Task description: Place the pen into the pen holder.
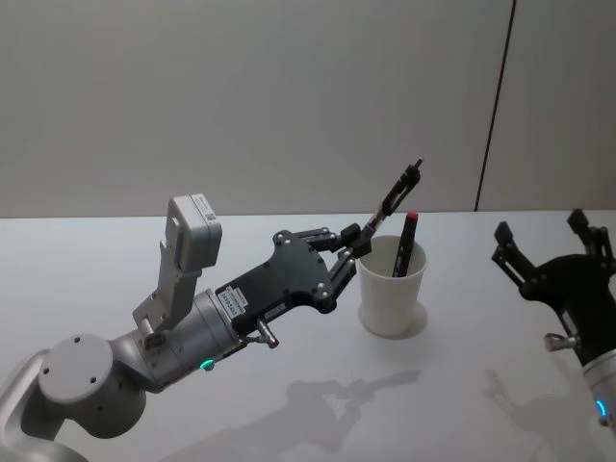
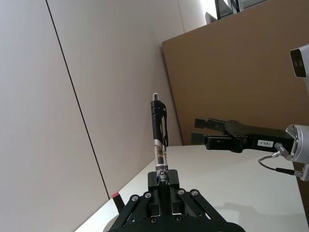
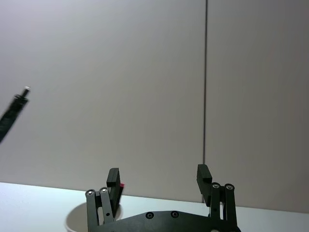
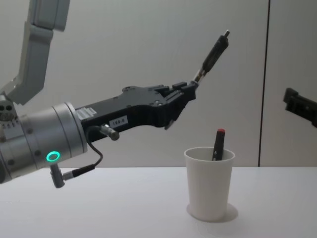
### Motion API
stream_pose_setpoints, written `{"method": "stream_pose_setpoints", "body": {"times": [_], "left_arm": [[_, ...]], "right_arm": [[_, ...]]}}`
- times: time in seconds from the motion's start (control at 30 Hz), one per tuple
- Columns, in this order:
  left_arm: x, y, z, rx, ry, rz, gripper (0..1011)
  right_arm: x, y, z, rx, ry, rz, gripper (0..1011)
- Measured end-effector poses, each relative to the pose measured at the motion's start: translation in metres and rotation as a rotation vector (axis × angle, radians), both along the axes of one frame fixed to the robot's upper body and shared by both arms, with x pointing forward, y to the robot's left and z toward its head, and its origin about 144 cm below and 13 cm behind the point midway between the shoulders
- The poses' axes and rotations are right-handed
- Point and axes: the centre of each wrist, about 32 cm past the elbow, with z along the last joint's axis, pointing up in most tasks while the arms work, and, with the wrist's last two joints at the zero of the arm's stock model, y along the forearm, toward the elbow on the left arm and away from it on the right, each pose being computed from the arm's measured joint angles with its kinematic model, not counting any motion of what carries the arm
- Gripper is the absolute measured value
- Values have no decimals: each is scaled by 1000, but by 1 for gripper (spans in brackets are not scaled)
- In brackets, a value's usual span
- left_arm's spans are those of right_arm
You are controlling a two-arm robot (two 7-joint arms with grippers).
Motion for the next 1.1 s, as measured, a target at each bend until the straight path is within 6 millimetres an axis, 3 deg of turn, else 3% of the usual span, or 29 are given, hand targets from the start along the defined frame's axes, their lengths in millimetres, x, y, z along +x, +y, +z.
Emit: {"method": "stream_pose_setpoints", "body": {"times": [0.7, 1.1], "left_arm": [[0, 0, 0, 2, -2, -4, 137], [0, 0, 0, 2, -2, -5, 137]], "right_arm": [[13, 1, 7, 26, -23, 306, 1002], [31, 9, 13, 83, -28, 498, 1002]]}}
